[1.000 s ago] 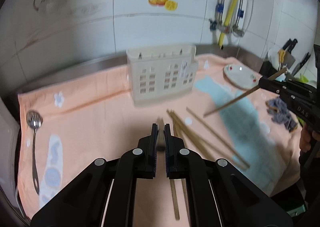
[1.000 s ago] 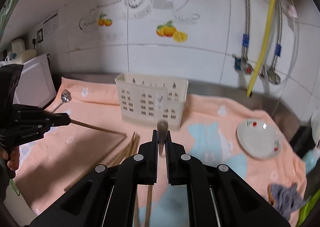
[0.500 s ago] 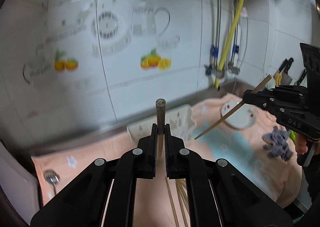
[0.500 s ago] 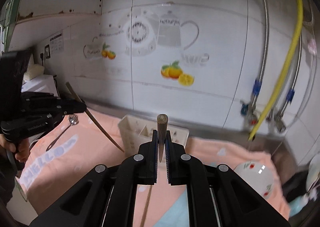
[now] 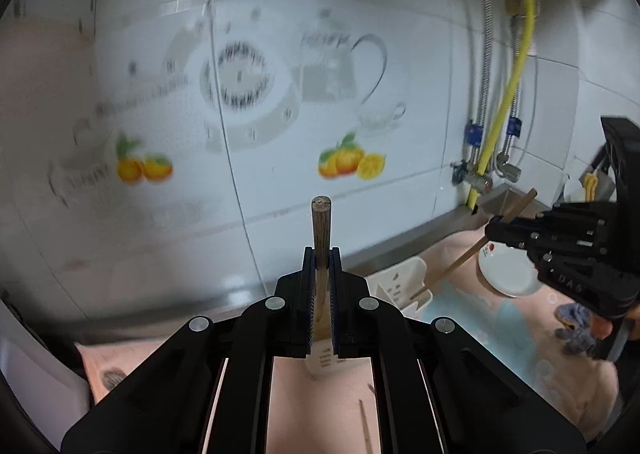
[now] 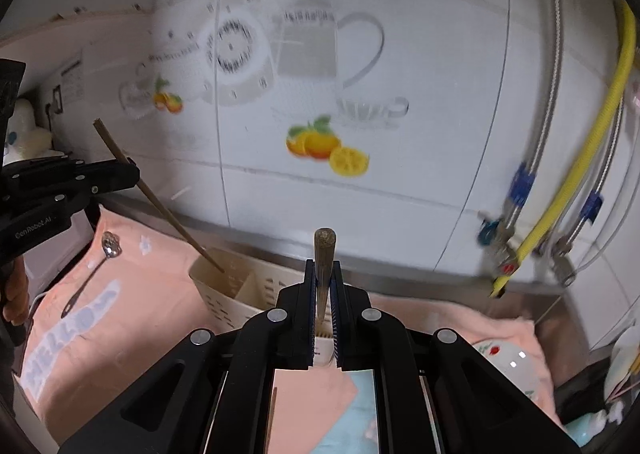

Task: Organize utensils
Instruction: 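Lower the chopstick into the holder and open the left tool while the right tool releases its own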

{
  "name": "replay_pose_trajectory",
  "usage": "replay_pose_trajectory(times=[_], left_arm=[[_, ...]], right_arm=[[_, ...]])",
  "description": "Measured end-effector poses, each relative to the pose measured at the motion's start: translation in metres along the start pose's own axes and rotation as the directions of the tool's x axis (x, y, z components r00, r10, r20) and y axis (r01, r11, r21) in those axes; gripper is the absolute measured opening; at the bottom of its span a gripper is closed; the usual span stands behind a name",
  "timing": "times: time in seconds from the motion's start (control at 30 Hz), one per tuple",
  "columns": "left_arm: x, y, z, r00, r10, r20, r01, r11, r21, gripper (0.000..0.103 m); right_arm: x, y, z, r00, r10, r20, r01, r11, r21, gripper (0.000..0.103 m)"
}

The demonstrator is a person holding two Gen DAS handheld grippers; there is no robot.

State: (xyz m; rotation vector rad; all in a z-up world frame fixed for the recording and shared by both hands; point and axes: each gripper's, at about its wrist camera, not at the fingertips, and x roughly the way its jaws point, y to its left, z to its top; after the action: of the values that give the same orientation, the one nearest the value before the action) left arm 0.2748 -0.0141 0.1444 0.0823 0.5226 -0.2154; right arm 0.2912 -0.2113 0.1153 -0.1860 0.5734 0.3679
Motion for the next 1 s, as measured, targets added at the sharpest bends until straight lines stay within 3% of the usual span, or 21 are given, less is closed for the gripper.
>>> replay_pose_trajectory(times=[0.2, 0.33, 0.6, 0.77, 1.0], left_arm=[[0.027, 0.009, -0.020, 0.997, -0.006, -0.081, 0.004, 1.000, -0.027, 0.006], [0.030, 0.011, -0.026, 0.996, -0.002, -0.092, -0.001, 1.000, -0.029, 0.007], [0.014, 0.010, -0.034, 0.997, 0.008, -0.079, -0.010, 1.000, -0.021, 0.008], [-0.008, 0.006, -0.046, 0.998, 0.005, -0.064, -0.006, 1.000, -0.015, 0.009], [-0.041, -0.008, -0.081, 0.999, -0.006, -0.047, 0.006, 1.000, -0.006, 0.036]], right_arm=[[0.027, 0.001, -0.013, 0.998, 0.007, -0.054, -0.007, 1.000, 0.003, 0.007], [0.028, 0.000, -0.017, 0.999, 0.005, -0.051, -0.005, 1.000, 0.010, 0.008], [-0.003, 0.003, -0.023, 1.000, -0.011, -0.002, 0.011, 1.000, -0.007, 0.012], [-0.029, 0.016, -0.045, 1.000, 0.007, 0.015, -0.006, 1.000, -0.016, 0.018], [-0.049, 0.038, -0.100, 0.999, 0.051, -0.013, -0.051, 0.999, -0.012, 0.021]])
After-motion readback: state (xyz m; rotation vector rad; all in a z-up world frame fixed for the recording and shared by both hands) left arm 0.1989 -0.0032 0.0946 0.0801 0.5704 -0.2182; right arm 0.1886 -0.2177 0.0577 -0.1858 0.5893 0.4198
